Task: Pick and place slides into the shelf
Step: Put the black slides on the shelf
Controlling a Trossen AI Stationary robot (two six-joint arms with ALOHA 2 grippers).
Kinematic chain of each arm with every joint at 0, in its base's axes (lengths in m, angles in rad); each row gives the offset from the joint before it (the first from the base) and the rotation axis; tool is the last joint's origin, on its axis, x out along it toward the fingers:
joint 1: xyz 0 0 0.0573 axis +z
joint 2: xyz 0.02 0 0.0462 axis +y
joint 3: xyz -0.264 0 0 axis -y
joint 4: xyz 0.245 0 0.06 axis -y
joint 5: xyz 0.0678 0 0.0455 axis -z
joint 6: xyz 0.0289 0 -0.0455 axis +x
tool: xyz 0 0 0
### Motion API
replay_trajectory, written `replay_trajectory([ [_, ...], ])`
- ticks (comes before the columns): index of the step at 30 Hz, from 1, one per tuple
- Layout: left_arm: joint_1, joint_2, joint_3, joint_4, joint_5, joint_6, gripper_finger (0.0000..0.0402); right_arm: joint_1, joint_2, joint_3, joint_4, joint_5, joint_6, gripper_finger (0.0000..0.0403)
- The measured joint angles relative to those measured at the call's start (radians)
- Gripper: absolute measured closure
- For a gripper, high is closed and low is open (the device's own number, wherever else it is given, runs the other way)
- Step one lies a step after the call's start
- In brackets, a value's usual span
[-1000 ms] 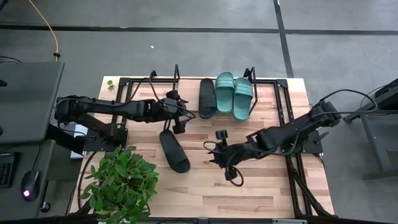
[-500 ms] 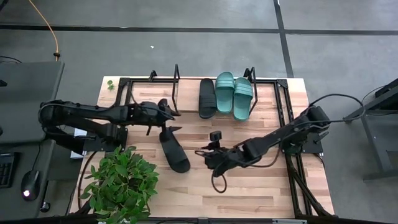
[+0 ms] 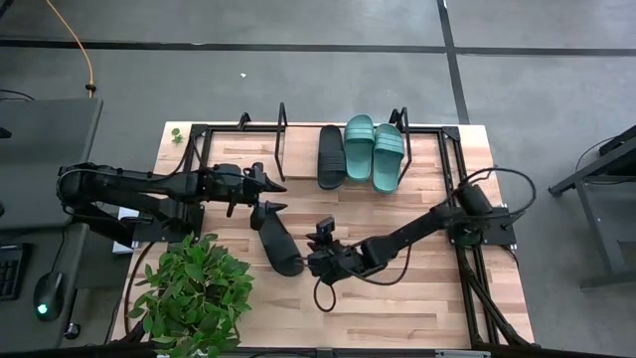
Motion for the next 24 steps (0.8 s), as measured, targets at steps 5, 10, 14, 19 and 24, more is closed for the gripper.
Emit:
replay_trajectory([
  [5, 0.0, 0.0, 0.0, -0.005, 0.011, -0.001, 0.0164, 0.0, 0.063, 0.0, 0.086, 0.015, -0.02, 0.0285],
  [10, 0.0, 0.0, 0.0, 0.009, 0.011, -0.004, 0.0163, 0.0, 0.101, 0.0, 0.141, 0.019, -0.048, 0.0285],
  [14, 0.0, 0.001, 0.0, 0.02, 0.009, -0.007, 0.0163, 0.002, 0.112, 0.0, 0.169, 0.004, -0.049, 0.0285],
  [19, 0.0, 0.001, 0.0, 0.021, -0.002, -0.008, 0.0163, 0.002, 0.112, 0.0, 0.195, -0.08, -0.059, 0.0285],
  [24, 0.0, 0.001, 0.0, 0.021, -0.005, -0.008, 0.0163, 0.003, 0.112, 0.0, 0.253, -0.175, -0.059, 0.0285],
])
